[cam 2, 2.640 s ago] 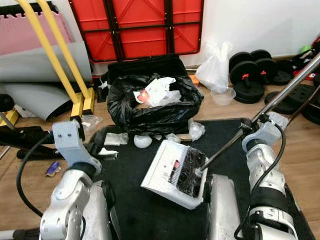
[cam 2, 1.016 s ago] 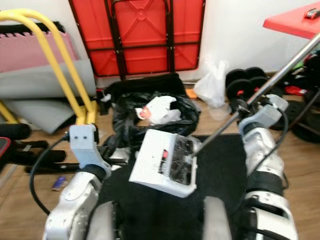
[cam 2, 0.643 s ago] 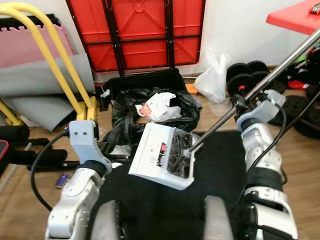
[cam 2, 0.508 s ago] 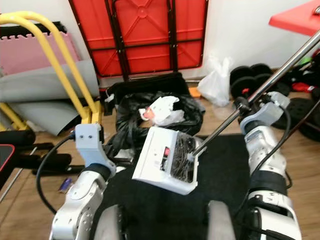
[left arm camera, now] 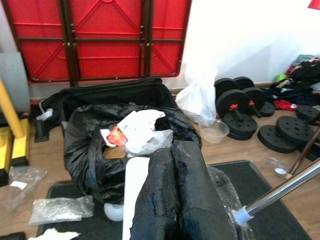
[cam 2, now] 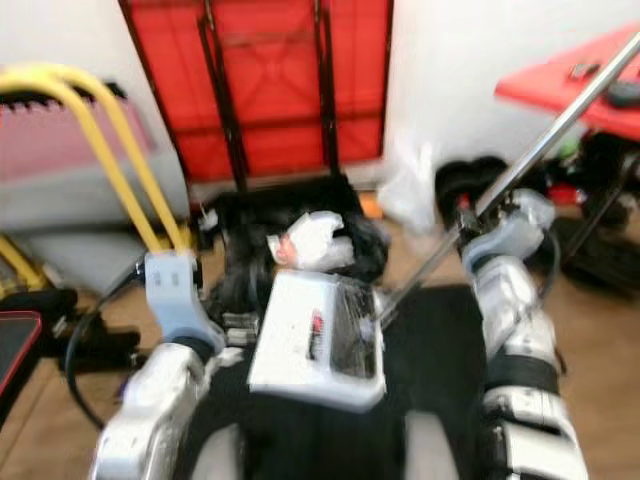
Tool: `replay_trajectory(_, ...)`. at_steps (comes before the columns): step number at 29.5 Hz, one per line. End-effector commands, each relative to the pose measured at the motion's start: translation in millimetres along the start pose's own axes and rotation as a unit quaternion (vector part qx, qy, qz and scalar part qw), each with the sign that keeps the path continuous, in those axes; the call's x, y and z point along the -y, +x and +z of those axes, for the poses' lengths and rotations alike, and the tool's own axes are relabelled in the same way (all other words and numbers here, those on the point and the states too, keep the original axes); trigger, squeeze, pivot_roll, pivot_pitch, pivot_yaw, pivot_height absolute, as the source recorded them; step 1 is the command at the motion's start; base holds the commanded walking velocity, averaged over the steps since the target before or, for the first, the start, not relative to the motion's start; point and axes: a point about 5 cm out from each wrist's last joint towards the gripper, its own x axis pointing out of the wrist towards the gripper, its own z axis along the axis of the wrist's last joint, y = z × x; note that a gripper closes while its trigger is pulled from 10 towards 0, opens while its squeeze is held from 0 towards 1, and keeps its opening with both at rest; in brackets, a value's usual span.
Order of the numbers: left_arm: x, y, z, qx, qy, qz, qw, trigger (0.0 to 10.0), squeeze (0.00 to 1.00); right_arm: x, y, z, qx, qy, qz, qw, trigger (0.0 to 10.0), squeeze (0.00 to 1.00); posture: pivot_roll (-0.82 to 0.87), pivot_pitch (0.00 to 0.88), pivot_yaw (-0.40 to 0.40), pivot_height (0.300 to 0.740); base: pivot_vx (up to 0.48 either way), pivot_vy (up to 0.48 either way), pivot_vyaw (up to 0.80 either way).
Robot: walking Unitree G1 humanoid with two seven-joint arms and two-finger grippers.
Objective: Sweep floor
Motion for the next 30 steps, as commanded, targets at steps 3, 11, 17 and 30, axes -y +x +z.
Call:
replay_trajectory(3, 0.7, 0.6, -3.6, -0.006, 0.004, -0.004, 1.000, 10.0, 0.00, -9.7, 1.9, 9.0, 0.022, 0.008, 0.023, 0.999, 10.0, 0.00, -0.14, 0.000, -0.025, 0.595, 0.000, 0.000, 0.00)
replay_trajectory(11, 0.5, 1.0, -3.6, -0.005, 0.004, -0.004, 1.000, 10.0, 0.00, -10.2, 2.2, 10.5, 0.023, 0.008, 0.026, 0.999, 10.0, 0.00, -0.14, 0.000, -0.024, 0.620, 0.000, 0.000, 0.00)
replay_trajectory(17, 0.7, 1.3, -3.9, -0.005, 0.005, -0.006, 1.000, 10.0, 0.00, -10.9, 1.9, 10.2, 0.023, 0.008, 0.029, 0.999, 10.0, 0.00, -0.14, 0.000, -0.023, 0.645, 0.000, 0.000, 0.00)
replay_trajectory(30, 0.8, 1.5, -4.4, -0.007, 0.007, -0.007, 1.000, 10.0, 0.00, -15.7, 0.4, 4.9, 0.015, 0.005, 0.039, 0.999, 10.0, 0.00, -0.14, 0.000, -0.025, 0.670, 0.000, 0.000, 0.00)
